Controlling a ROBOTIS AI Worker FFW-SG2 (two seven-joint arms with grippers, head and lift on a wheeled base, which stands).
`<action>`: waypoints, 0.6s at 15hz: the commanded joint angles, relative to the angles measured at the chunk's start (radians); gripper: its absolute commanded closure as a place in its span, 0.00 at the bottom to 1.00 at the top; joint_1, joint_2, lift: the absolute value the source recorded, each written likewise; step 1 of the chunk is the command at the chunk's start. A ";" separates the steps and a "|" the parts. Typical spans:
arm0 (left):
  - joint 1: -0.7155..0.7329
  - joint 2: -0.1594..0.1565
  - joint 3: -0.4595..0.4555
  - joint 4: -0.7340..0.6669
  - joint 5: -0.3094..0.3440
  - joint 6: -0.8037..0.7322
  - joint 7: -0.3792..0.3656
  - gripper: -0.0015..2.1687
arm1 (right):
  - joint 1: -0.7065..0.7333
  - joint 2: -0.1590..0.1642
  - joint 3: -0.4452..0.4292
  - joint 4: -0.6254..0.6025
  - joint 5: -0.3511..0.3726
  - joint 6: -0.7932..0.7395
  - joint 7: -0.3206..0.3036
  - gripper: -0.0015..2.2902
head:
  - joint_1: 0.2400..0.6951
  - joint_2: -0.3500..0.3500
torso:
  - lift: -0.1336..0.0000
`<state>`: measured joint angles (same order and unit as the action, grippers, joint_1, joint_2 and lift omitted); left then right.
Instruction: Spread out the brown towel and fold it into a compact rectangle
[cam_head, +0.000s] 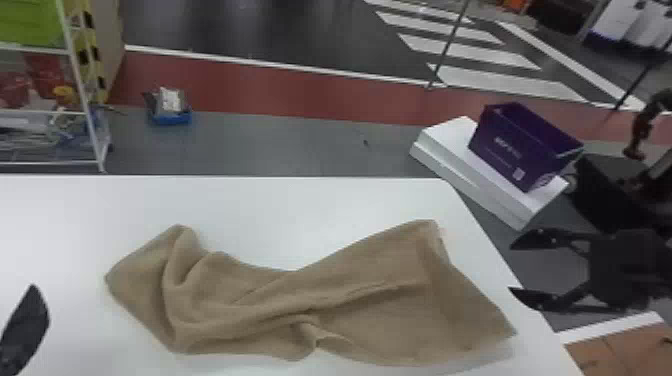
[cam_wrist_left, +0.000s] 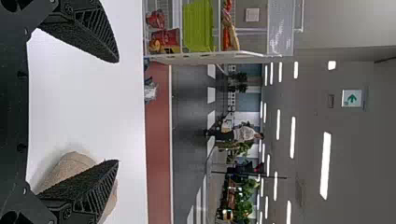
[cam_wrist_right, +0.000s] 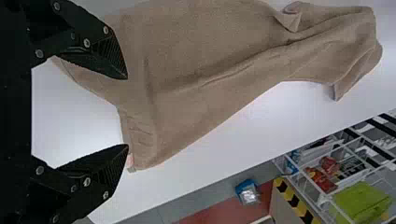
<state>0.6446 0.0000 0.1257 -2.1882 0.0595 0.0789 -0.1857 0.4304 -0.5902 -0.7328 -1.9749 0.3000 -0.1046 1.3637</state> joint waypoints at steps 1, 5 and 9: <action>0.007 -0.003 0.000 -0.010 -0.001 0.000 0.002 0.06 | 0.039 -0.008 -0.033 -0.045 -0.005 -0.132 0.003 0.04 | 1.00 0.05 | 0.07; 0.007 -0.003 -0.005 -0.015 -0.009 0.003 0.005 0.06 | 0.156 -0.066 0.042 -0.128 0.134 -0.252 0.003 0.07 | 1.00 0.10 | 0.07; 0.007 -0.003 -0.006 -0.012 -0.012 0.003 0.009 0.06 | 0.194 -0.145 0.147 -0.102 0.284 -0.181 0.003 0.13 | 1.00 0.13 | 0.07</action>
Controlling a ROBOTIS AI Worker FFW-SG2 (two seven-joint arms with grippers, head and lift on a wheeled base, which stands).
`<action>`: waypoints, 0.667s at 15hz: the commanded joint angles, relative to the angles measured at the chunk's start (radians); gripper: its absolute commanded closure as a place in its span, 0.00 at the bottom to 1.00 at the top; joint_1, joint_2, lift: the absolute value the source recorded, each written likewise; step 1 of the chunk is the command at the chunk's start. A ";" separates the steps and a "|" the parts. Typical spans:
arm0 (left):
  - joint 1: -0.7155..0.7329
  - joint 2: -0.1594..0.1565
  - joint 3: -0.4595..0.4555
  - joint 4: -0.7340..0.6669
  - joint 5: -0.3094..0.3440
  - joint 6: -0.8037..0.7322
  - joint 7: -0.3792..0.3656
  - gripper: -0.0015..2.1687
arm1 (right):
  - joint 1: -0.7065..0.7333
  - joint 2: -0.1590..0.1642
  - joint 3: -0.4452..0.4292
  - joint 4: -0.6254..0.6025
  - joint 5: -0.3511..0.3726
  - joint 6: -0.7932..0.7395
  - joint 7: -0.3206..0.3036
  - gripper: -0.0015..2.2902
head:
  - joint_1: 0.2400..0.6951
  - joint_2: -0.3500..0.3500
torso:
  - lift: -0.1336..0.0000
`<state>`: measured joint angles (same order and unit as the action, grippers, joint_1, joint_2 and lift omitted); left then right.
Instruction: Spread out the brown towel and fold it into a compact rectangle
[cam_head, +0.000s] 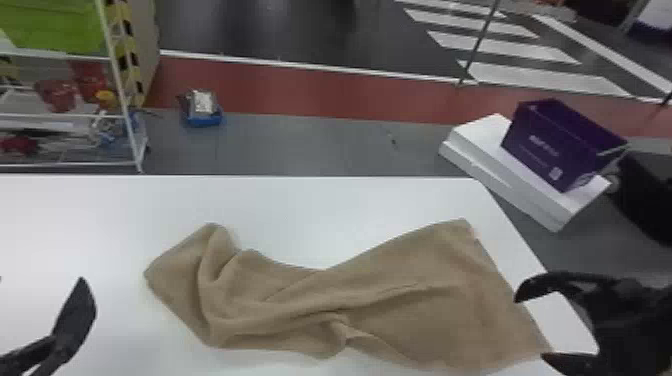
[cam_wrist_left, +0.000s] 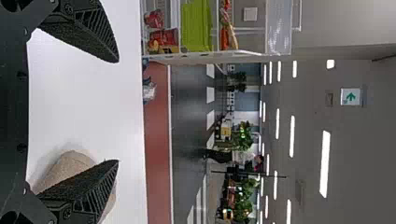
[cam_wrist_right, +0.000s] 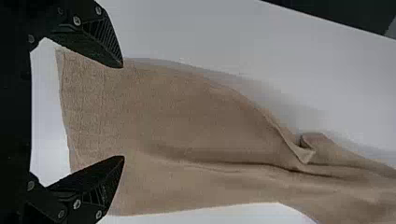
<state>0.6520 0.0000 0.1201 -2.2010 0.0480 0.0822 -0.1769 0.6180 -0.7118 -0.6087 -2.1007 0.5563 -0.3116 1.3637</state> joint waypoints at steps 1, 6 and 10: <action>0.000 -0.003 0.000 0.003 0.000 0.000 0.000 0.06 | -0.009 -0.034 0.040 0.050 0.028 0.044 0.003 0.13 | 1.00 0.12 | 0.07; 0.003 -0.003 -0.005 0.003 -0.004 0.000 0.004 0.06 | -0.034 -0.077 0.129 0.160 0.085 0.066 0.003 0.17 | 1.00 0.04 | 0.07; 0.003 -0.003 -0.007 0.001 -0.004 0.000 0.004 0.06 | -0.077 -0.104 0.147 0.235 0.093 0.081 0.003 0.21 | 1.00 0.00 | 0.07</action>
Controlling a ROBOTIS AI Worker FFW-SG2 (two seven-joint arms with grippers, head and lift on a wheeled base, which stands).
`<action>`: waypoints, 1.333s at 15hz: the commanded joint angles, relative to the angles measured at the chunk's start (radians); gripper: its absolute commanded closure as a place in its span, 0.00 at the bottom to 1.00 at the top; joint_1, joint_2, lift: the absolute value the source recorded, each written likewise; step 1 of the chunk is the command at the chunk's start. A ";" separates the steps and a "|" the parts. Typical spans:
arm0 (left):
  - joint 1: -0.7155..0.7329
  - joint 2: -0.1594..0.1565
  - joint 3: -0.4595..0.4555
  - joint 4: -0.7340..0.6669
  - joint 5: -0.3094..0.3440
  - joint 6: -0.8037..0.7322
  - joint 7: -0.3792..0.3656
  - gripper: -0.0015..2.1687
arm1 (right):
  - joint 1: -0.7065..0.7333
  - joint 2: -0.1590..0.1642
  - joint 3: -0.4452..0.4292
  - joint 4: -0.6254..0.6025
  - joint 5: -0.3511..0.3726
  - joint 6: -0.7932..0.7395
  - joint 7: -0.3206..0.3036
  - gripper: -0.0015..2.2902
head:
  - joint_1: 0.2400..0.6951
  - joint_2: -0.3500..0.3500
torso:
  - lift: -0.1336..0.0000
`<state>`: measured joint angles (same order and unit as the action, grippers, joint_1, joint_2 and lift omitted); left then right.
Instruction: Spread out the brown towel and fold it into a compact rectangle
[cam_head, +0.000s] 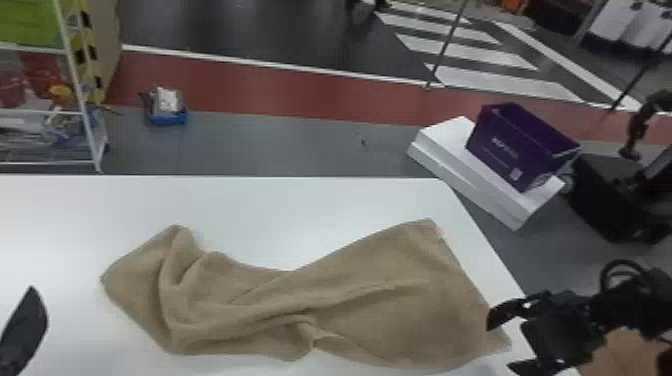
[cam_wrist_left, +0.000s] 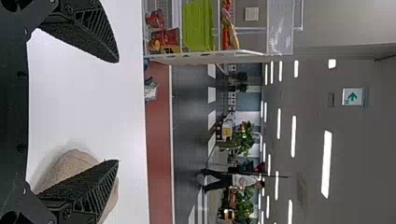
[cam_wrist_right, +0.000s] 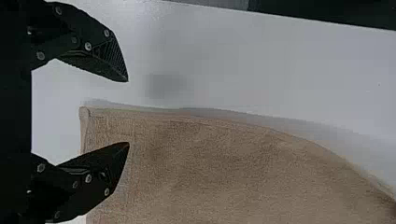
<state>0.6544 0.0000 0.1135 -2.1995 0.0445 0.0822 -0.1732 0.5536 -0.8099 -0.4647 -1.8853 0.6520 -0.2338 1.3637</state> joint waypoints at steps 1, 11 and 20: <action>0.001 -0.003 0.000 0.000 0.000 0.000 0.000 0.06 | -0.029 -0.006 0.008 0.031 -0.011 0.006 0.003 0.26 | 1.00 0.00 | 0.07; 0.004 -0.003 0.003 0.000 0.000 0.000 -0.002 0.06 | -0.118 -0.011 0.130 0.098 0.055 0.098 0.003 0.31 | 1.00 0.00 | 0.07; 0.004 -0.003 0.009 0.007 -0.003 -0.003 -0.035 0.06 | -0.224 -0.023 0.155 0.166 -0.023 0.123 0.003 0.54 | 1.00 0.00 | 0.07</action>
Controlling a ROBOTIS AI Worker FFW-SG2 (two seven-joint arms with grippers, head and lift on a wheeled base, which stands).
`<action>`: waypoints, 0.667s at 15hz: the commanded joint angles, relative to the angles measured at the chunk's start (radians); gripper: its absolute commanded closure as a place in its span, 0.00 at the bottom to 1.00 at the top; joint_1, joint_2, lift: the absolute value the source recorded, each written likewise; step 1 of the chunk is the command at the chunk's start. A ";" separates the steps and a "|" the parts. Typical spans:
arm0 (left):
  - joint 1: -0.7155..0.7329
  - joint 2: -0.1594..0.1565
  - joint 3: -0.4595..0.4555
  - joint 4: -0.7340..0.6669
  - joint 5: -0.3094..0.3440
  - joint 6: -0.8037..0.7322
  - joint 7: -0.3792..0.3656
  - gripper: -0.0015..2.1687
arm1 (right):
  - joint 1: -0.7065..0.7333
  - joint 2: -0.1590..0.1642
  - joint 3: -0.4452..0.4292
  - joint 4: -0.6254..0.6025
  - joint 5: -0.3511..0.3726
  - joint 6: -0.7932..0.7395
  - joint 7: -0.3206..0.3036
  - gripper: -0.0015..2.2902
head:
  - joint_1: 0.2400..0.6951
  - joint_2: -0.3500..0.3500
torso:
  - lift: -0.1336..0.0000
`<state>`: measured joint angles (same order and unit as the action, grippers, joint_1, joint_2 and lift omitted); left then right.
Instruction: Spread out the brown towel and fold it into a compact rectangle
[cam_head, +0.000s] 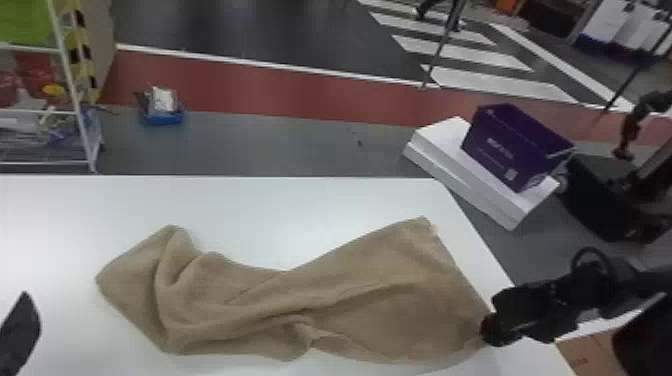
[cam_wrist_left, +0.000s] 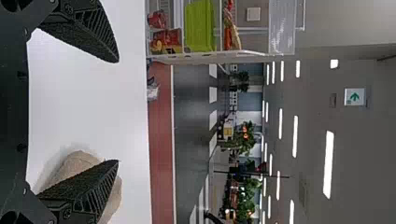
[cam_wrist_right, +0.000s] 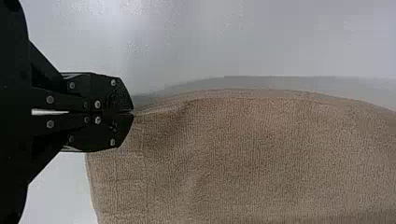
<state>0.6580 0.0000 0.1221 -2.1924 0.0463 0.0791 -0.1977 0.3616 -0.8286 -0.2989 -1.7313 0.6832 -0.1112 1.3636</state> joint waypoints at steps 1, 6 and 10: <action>-0.001 -0.003 -0.001 -0.003 -0.040 -0.003 -0.054 0.06 | -0.059 -0.004 -0.060 0.027 -0.175 0.003 0.003 0.54 | 1.00 0.00 | 0.07; -0.001 -0.003 -0.044 -0.020 -0.200 -0.034 -0.364 0.07 | -0.259 0.028 -0.204 0.105 -0.705 0.212 0.003 0.54 | 1.00 0.00 | 0.07; 0.008 -0.003 -0.145 -0.036 -0.322 -0.012 -0.459 0.07 | -0.352 0.080 -0.206 0.095 -0.837 0.405 0.003 0.54 | 1.00 0.00 | 0.07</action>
<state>0.6616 0.0000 0.0173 -2.2228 -0.2336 0.0521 -0.6551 0.0416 -0.7599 -0.5032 -1.6357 -0.1102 0.2304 1.3637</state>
